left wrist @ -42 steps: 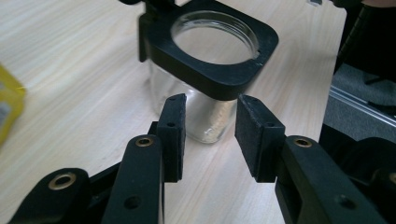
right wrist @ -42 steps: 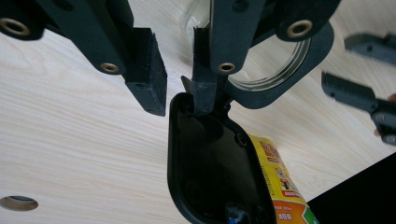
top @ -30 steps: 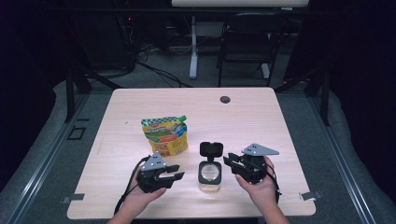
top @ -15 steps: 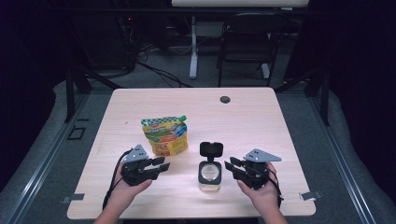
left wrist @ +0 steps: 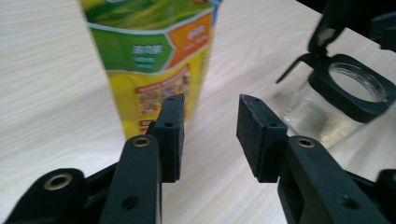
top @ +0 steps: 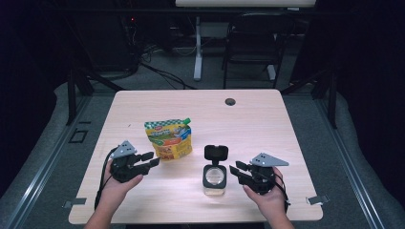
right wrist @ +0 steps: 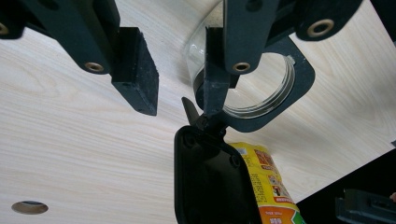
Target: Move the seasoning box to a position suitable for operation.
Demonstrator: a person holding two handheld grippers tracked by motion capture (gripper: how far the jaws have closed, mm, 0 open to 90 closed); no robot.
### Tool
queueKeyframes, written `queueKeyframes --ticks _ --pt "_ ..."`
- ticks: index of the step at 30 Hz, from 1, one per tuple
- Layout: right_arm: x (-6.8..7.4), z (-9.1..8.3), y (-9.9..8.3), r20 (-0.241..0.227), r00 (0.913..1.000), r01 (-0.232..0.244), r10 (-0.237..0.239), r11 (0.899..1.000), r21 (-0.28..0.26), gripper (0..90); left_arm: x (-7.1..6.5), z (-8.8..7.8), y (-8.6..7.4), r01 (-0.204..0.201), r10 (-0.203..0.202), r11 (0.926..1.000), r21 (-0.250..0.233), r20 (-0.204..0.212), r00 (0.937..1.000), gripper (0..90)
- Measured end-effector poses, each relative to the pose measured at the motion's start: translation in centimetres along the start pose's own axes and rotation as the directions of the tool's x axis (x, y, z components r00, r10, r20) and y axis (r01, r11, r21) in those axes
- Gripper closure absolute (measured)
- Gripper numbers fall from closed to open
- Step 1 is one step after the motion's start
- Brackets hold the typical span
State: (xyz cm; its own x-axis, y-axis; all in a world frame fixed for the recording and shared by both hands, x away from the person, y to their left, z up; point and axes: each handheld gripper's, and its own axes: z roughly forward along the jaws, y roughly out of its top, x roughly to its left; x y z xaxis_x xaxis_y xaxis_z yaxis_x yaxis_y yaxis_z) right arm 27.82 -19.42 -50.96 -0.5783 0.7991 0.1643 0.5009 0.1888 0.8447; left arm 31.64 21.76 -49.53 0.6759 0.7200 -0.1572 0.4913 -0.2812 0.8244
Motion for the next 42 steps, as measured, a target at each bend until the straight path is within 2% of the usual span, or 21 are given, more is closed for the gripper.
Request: queueKeyframes --ticks 4,11,14,17,21,26,33,35,42 --pt "-0.1 0.0 0.0 -0.003 1.0000 -0.002 0.002 1.000 0.000 66.1 0.8 -0.1 0.6 -0.011 0.012 0.9996 0.024 -0.020 0.9997 61.8" --pt "-0.2 0.2 -0.1 -0.006 0.9999 -0.013 0.013 1.000 0.006 66.1 2.3 -0.3 2.3 -0.015 0.015 0.9997 0.020 -0.038 0.9992 61.7" --pt "-0.2 0.2 -0.2 -0.005 0.9998 -0.018 0.018 1.000 0.005 66.1 3.0 -0.2 2.8 -0.002 0.003 0.9999 0.015 -0.042 0.9991 61.7" --pt "-0.2 0.2 -0.2 -0.006 0.9997 -0.022 0.022 1.000 0.005 66.1 3.6 0.0 3.0 0.003 -0.001 0.9997 0.023 -0.065 0.9979 61.6" --pt "-0.3 0.2 -0.2 -0.006 0.9997 -0.022 0.022 1.000 0.005 66.1 4.3 0.3 3.3 0.015 -0.013 0.9996 0.023 -0.067 0.9977 60.9" --pt "-0.4 0.3 -0.3 -0.007 0.9996 -0.028 0.028 1.000 0.006 66.1 4.2 0.7 4.0 -0.002 0.003 0.9998 0.022 -0.060 0.9982 60.5" --pt "-0.5 0.4 -0.4 -0.005 0.9995 -0.032 0.032 0.999 0.011 66.1 3.6 1.2 4.4 -0.027 0.029 0.9993 0.024 -0.053 0.9982 68.0" --pt "-0.5 0.3 -0.4 -0.003 0.9997 -0.025 0.025 1.000 0.019 66.1 3.5 1.3 4.4 -0.037 0.038 0.9991 0.021 -0.061 0.9974 69.7" --pt "-0.5 0.4 -0.4 -0.007 0.9996 -0.028 0.028 0.999 0.021 66.1 3.2 1.1 4.4 -0.052 0.054 0.9981 0.034 -0.053 0.9972 75.1"
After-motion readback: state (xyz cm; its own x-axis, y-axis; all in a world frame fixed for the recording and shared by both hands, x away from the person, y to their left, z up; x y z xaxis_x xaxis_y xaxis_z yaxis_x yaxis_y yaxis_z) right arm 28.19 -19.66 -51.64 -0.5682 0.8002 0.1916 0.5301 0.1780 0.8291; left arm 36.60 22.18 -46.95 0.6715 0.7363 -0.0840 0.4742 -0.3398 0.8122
